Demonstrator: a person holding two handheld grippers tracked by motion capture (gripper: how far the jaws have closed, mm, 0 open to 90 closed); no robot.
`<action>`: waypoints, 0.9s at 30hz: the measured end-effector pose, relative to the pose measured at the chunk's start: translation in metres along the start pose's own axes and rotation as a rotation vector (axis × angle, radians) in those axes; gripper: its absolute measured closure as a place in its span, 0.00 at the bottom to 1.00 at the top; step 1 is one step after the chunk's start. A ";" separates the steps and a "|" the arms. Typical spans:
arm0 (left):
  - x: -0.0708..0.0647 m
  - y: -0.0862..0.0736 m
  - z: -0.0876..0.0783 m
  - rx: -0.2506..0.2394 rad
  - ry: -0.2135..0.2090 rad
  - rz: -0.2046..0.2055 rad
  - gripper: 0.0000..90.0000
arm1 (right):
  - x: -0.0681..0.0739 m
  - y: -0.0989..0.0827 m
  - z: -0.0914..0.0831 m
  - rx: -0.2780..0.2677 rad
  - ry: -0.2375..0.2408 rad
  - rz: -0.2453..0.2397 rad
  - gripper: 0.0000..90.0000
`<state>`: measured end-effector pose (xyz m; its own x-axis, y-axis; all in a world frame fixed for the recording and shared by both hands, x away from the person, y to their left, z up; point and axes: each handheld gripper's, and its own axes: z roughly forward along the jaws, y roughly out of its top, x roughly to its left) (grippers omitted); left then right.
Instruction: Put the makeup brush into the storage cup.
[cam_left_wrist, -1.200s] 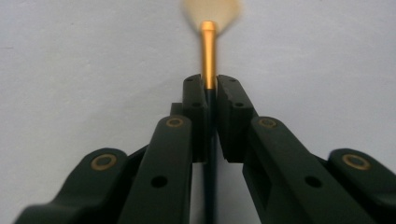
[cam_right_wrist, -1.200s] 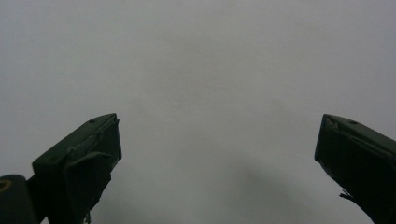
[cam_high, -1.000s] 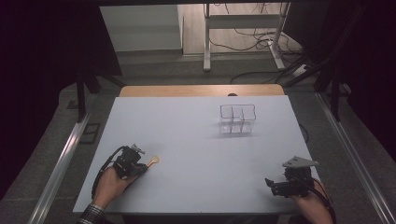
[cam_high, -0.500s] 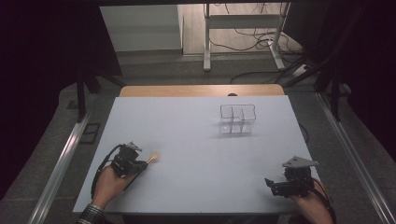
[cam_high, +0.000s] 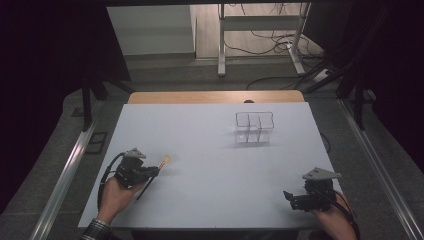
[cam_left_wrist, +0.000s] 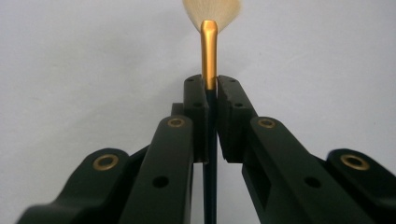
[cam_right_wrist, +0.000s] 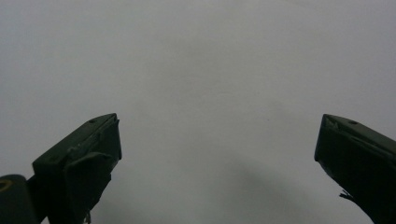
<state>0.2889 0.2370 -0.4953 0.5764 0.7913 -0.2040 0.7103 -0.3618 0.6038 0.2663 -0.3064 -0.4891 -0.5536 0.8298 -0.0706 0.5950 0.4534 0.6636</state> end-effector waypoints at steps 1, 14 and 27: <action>0.000 0.000 -0.001 -0.015 -0.007 -0.003 0.93 | 0.000 0.000 0.000 -0.001 0.000 0.000 0.01; -0.003 0.000 -0.013 -0.156 -0.059 0.004 0.93 | 0.001 0.001 -0.002 -0.028 0.014 0.000 0.00; -0.011 0.001 -0.019 -0.276 -0.086 0.012 0.93 | 0.003 0.006 -0.006 -0.101 0.048 0.032 0.00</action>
<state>0.2757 0.2376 -0.4780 0.6243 0.7391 -0.2529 0.5731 -0.2135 0.7912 0.2645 -0.3032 -0.4804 -0.5643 0.8255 -0.0139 0.5524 0.3900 0.7367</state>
